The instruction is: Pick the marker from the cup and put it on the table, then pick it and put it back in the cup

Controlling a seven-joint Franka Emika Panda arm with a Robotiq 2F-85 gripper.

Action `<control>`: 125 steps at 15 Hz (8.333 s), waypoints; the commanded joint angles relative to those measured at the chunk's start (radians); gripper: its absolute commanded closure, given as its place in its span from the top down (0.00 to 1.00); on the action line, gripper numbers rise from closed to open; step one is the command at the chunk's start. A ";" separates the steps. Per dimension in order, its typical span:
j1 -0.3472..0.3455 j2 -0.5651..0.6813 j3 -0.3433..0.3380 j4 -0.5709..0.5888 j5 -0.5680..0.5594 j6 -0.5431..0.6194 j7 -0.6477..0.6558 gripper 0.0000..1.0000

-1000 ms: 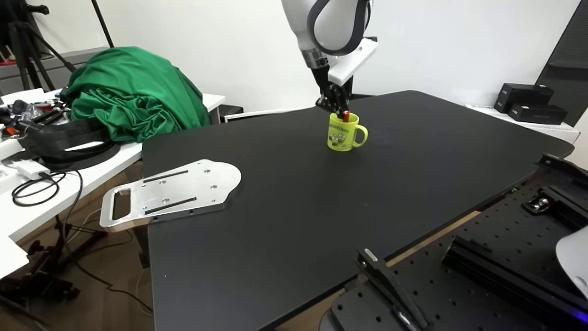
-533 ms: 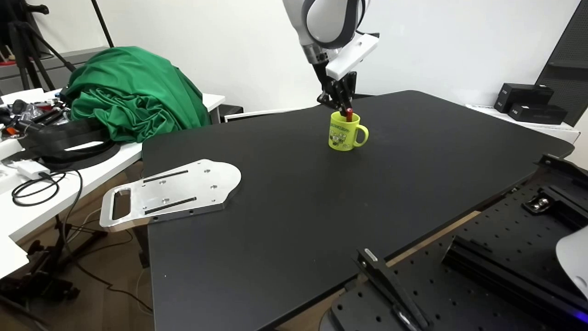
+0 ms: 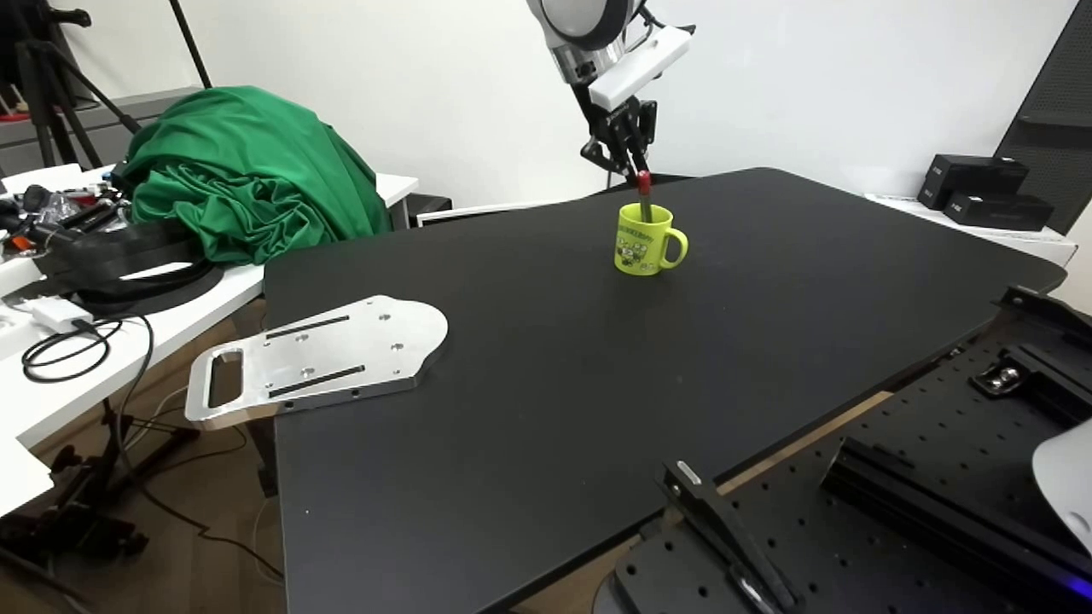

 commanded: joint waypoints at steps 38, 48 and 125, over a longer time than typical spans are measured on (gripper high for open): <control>-0.112 0.432 0.240 0.523 0.465 -0.543 -0.467 0.05; -0.033 0.424 0.214 0.439 0.394 -0.187 -0.416 0.05; 0.001 0.075 0.112 -0.308 0.474 0.445 -0.196 0.06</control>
